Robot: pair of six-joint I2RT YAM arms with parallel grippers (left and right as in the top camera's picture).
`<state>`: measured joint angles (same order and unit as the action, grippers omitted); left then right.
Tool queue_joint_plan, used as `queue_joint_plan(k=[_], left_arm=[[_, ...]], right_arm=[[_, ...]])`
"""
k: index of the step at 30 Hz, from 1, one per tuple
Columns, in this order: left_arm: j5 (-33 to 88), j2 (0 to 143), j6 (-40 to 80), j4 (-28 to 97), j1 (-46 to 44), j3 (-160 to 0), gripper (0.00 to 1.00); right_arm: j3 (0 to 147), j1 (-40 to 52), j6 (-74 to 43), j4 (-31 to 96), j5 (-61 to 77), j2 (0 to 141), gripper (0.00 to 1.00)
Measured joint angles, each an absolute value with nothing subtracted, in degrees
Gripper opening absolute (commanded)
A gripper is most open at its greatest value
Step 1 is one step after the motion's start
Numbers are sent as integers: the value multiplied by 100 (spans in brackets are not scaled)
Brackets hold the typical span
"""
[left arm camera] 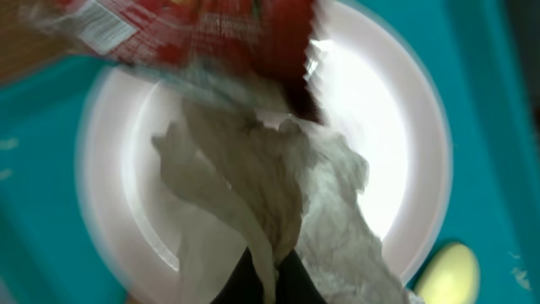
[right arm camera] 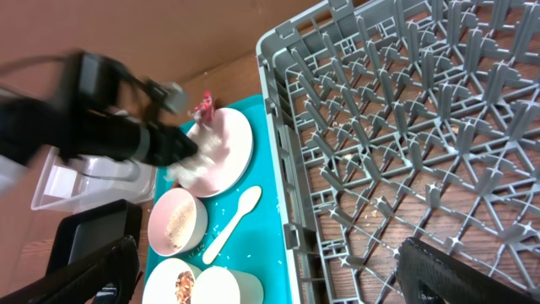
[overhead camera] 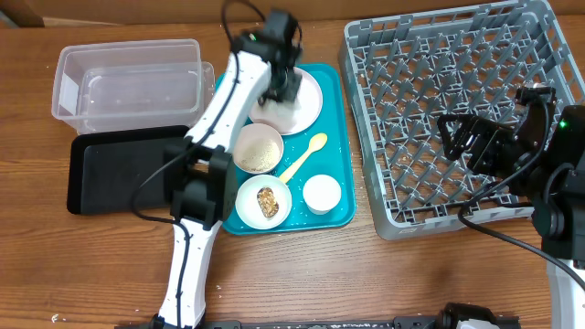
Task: Sort waste into correct bins and load items into the dishwasher
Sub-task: 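Carry the tissue and wrapper left and drop them into the clear bin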
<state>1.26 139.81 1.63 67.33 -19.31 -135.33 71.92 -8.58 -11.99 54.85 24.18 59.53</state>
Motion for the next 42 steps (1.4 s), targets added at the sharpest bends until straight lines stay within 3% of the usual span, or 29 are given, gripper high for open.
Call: queue_joint_plan(k=[10, 20, 21, 22, 24, 25, 26, 32, 42], left_arm=[[143, 13952, 305, 8595, -1011, -16435, 4], [14, 13952, 727, 8517, 274, -16234, 5], [12, 13952, 805, 8394, 425, -16081, 10], [3, 13952, 880, 8246, 576, -15898, 22], [-32, 13952, 963, 8023, 794, -15565, 64], [-43, 13952, 1046, 7878, 913, -15356, 95], [-73, 13952, 1068, 7728, 996, -15155, 100], [-91, 13965, 1168, 7000, 987, -14438, 100], [-497, 13968, 1085, 7028, 353, -15106, 100]], right_arm=[[7192, -860, -1199, 5483, 2418, 5953, 100], [7192, -860, -1199, 5472, 2418, 5953, 100], [7190, -858, -1201, 5470, 2418, 5953, 100], [7192, -860, -1199, 5470, 2418, 5953, 100], [7192, -860, -1203, 5468, 2416, 5953, 100], [7192, -860, -1201, 5470, 2418, 5953, 100], [7192, -860, -1203, 5470, 2418, 5953, 100], [7192, -858, -1201, 5468, 2416, 5953, 100], [7192, -858, -1199, 5511, 2416, 5953, 100]])
